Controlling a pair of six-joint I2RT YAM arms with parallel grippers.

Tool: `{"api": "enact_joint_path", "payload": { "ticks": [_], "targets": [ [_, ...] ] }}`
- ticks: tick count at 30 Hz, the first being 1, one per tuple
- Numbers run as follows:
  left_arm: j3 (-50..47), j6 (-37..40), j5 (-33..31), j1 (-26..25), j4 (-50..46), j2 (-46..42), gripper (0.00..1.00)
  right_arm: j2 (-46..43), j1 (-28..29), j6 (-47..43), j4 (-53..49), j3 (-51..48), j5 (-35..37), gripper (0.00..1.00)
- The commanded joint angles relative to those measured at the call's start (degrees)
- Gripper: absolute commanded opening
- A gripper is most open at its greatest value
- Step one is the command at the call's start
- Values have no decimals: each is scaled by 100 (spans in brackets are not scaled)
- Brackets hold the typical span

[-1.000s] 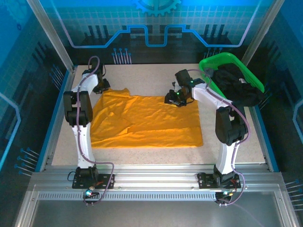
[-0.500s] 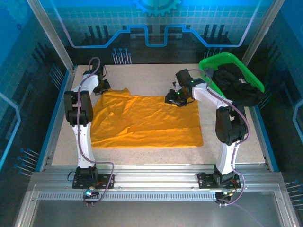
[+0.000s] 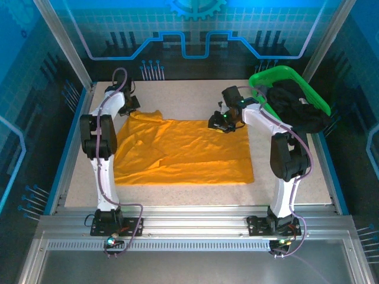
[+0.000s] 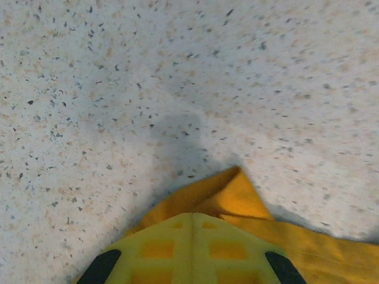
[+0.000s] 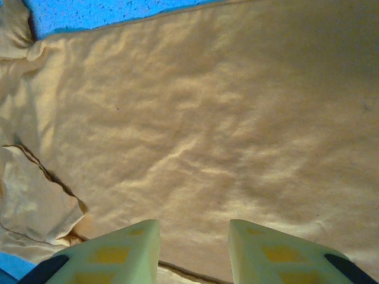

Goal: Fold and stack the t-shirts

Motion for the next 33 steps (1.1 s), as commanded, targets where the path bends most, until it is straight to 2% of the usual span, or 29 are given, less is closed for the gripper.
{"api": "enact_joint_path", "payload": {
  "ticks": [1,9,15,23,33],
  "targets": [
    [-220,-144,-82,-84,61,-441,0,136,-105,28,-37,118,-58,36],
    [-704,-336,27,-146,257,-864,0,296,-329,210,-125,333,391,34],
    [-1036,-556,287,-172,454,-1222,0,873,-561,524,-748,1023,1859,35],
    [-1356,-1073,1027,-164,783,-1612,0,1937,-858,727,-1497,2307,3048,37],
    [-1397,-1468,1638,-133,1023,-1730,0,2149,-1097,2,-1176,2155,3271,39]
  ]
}}
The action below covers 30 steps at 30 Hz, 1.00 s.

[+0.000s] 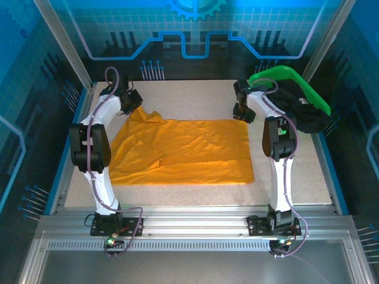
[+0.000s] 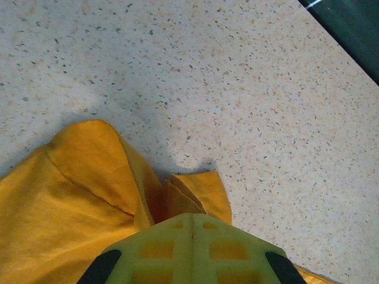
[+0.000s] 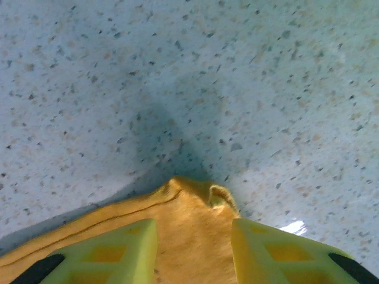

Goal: Fold and stack the t-shirts

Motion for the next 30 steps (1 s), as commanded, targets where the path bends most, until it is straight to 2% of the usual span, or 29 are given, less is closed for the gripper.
{"api": "enact_joint_path", "payload": {
  "ticks": [1,5,11,16,21,30],
  "targets": [
    [3,-199,362,-3,87,-198,0,70,-116,-476,118,-112,139,39],
    [51,-211,418,7,36,-167,0,204,-147,-1022,271,17,-41,40],
    [110,-217,420,7,-38,-128,0,576,-267,-1193,107,249,-285,37],
    [182,-226,419,15,-132,-145,0,598,-318,-1245,174,301,-458,26],
    [184,-383,361,50,-291,-344,0,464,-278,-1501,302,295,-535,1],
    [-353,-625,104,59,-484,-1278,0,-583,-47,-2342,1139,-498,-603,0]
  ]
}}
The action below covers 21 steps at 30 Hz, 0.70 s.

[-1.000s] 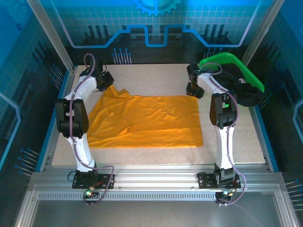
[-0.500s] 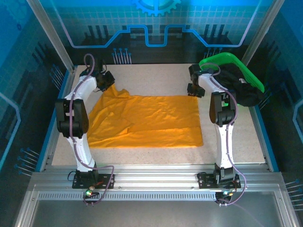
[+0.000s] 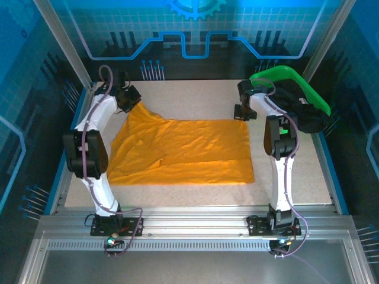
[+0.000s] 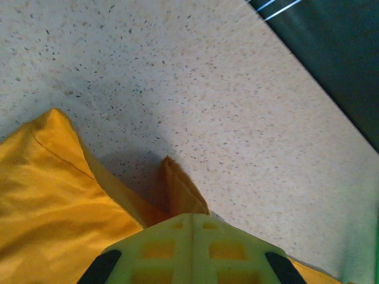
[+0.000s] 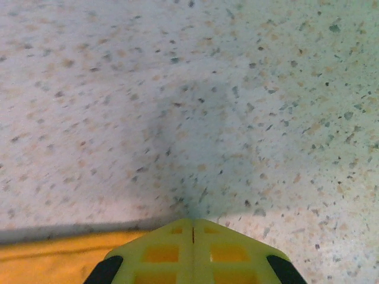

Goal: Fold and stack the t-shirts

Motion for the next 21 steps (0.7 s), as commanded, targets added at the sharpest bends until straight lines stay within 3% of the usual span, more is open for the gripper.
{"api": "enact_joint_path", "payload": {
  "ticks": [1,11,21],
  "targets": [
    [-339,-196,-226,42,-266,-704,0,-673,149,-467,395,-267,-116,0],
    [-1668,-340,-780,134,-608,-2414,0,-1744,242,-417,686,-1426,-141,0],
    [-2819,-369,-1329,218,-1392,-4134,0,-2913,275,418,874,-2984,-218,0]
  ]
}}
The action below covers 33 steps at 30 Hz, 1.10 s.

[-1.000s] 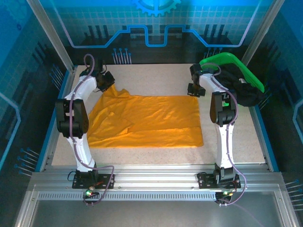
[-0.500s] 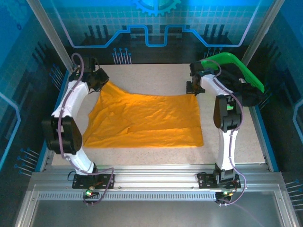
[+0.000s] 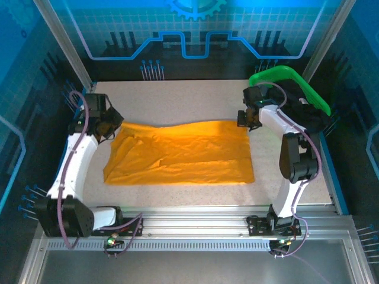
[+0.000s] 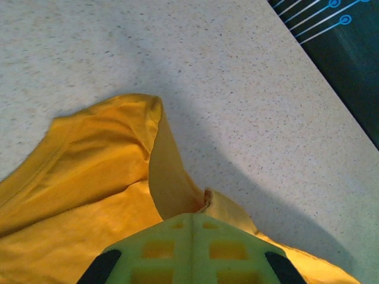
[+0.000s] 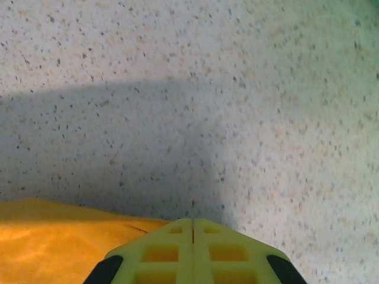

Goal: Fold and stack the t-shirts

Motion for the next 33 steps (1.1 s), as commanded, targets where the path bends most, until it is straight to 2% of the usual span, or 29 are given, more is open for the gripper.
{"api": "enact_joint_path", "payload": {
  "ticks": [1,5,13,17,33],
  "targets": [
    [-370,-114,-398,35,-534,-569,0,-433,102,422,41,-407,-91,0],
    [-887,-123,-609,34,-862,-1060,0,-725,158,584,-75,-869,-28,0],
    [-1915,-344,-493,34,-997,-1652,0,-948,257,553,-265,-1383,-62,0],
    [-2064,-335,-700,38,-1178,-1820,0,-996,330,548,-379,-1470,-16,0],
    [-2369,-440,-821,34,-1446,-1927,0,-1049,380,711,-680,-1641,343,0]
  ]
}}
